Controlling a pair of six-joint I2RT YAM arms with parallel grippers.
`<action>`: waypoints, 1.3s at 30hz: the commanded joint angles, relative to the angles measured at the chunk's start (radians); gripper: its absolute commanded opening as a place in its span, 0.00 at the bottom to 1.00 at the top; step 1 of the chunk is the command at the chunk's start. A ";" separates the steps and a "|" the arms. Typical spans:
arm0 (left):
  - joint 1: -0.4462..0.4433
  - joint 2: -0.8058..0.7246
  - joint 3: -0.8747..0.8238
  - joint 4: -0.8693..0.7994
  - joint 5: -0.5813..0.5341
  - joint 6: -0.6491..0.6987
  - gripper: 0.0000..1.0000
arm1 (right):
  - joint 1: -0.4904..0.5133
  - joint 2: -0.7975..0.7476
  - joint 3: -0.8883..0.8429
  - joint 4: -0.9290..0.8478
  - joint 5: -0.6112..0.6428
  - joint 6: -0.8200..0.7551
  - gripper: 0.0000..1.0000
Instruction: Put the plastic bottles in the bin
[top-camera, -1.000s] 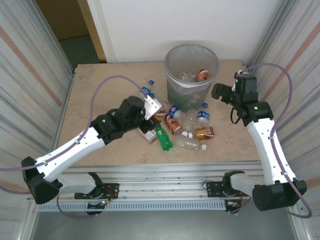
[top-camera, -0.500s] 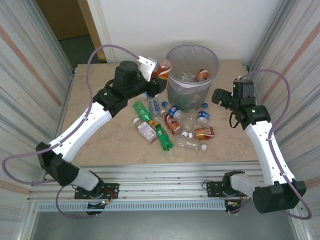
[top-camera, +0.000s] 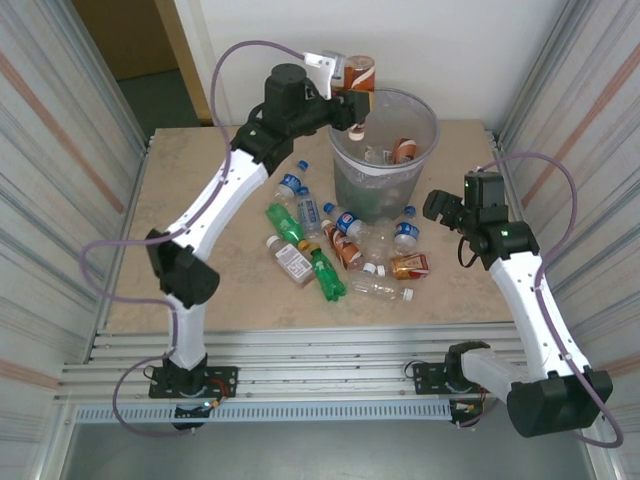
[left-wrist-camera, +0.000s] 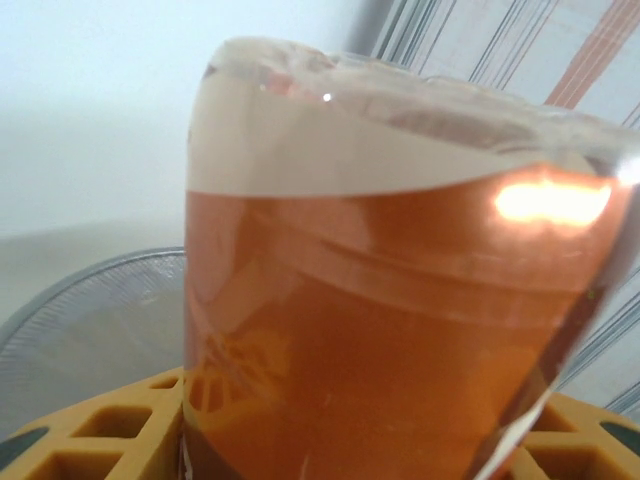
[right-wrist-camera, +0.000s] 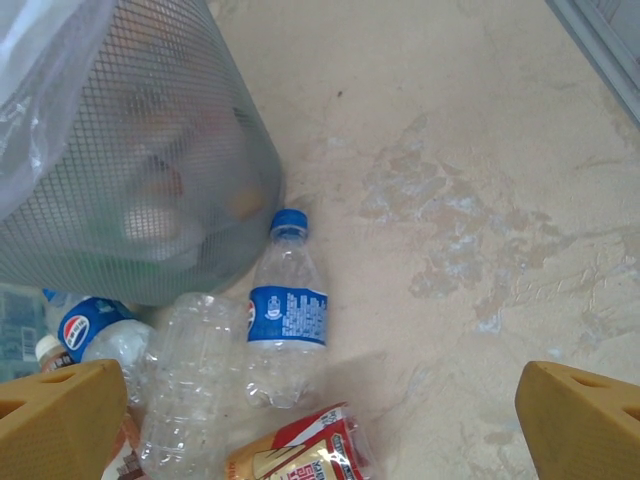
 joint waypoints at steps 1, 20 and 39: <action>0.007 0.105 0.136 -0.040 0.081 -0.105 0.42 | -0.004 -0.032 -0.007 -0.010 0.031 0.030 0.98; 0.006 0.287 0.210 0.012 0.197 -0.246 0.69 | -0.003 -0.020 -0.007 -0.015 0.017 0.049 0.98; 0.013 0.097 0.081 0.002 0.104 -0.088 0.91 | 0.003 -0.020 -0.012 -0.040 0.005 0.047 0.98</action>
